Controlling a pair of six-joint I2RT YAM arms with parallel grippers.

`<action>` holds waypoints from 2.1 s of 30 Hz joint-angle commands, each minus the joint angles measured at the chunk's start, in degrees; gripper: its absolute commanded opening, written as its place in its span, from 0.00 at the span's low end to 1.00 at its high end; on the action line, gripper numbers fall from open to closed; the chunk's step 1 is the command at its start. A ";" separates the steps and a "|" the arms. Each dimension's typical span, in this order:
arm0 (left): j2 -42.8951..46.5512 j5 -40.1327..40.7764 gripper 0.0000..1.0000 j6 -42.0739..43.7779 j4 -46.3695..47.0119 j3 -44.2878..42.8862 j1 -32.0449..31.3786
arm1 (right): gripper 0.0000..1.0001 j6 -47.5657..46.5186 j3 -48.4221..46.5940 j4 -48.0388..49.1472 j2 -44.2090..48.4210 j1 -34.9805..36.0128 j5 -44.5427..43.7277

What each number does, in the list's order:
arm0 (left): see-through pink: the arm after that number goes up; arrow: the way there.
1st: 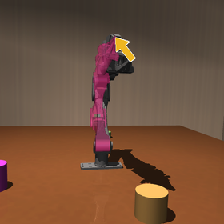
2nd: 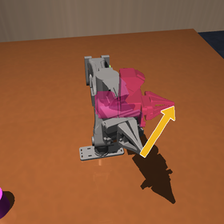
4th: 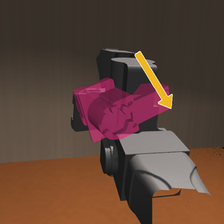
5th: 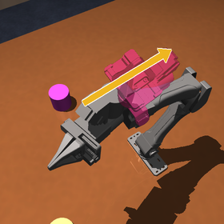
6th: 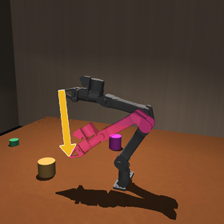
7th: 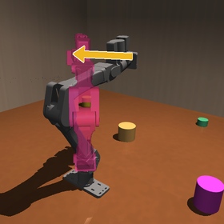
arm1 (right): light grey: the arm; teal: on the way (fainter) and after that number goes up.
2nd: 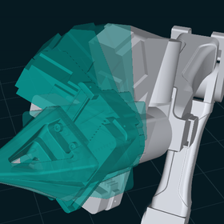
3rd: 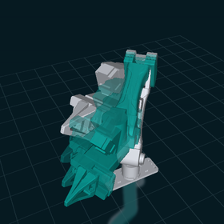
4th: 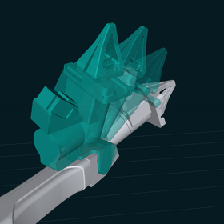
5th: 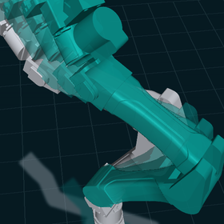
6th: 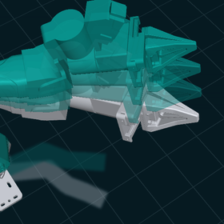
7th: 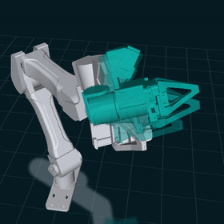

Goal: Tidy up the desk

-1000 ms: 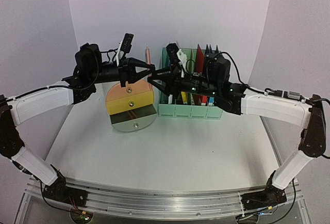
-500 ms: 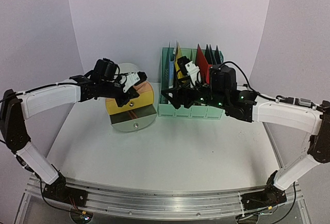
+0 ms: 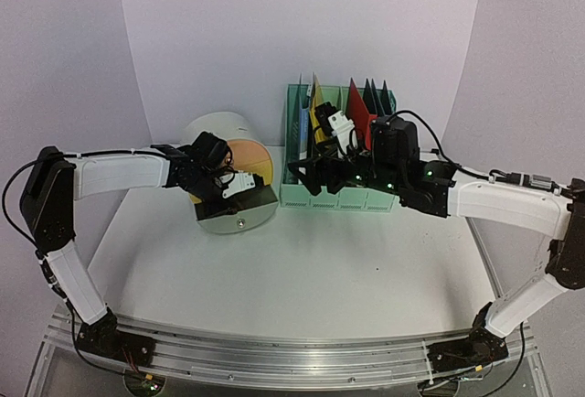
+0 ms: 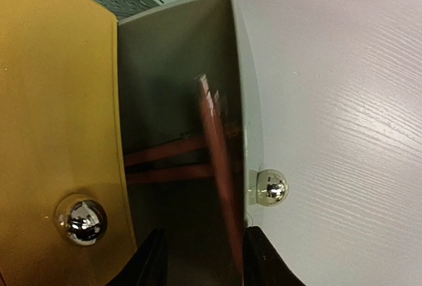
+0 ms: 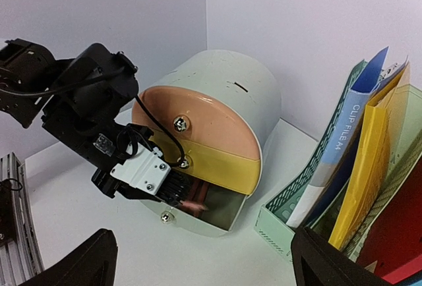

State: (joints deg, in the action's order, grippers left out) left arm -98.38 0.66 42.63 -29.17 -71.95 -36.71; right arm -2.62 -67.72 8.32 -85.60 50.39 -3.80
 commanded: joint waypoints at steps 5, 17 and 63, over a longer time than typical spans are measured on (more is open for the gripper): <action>4.79 -10.16 0.51 -0.96 -6.78 -7.11 -0.03 | 0.84 11.51 -1.89 0.53 -4.76 0.04 3.35; -0.88 -16.51 0.66 -8.33 -6.44 -36.54 9.62 | 0.58 33.53 -3.35 5.43 -18.46 4.11 1.71; -10.98 -12.18 0.59 -4.03 7.62 -27.13 16.76 | 0.30 35.94 -38.51 17.23 -57.86 4.67 -9.56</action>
State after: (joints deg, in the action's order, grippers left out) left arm -110.06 -10.69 37.56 -16.38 -101.34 -20.03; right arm 34.42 -102.24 20.52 -142.66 55.40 -8.75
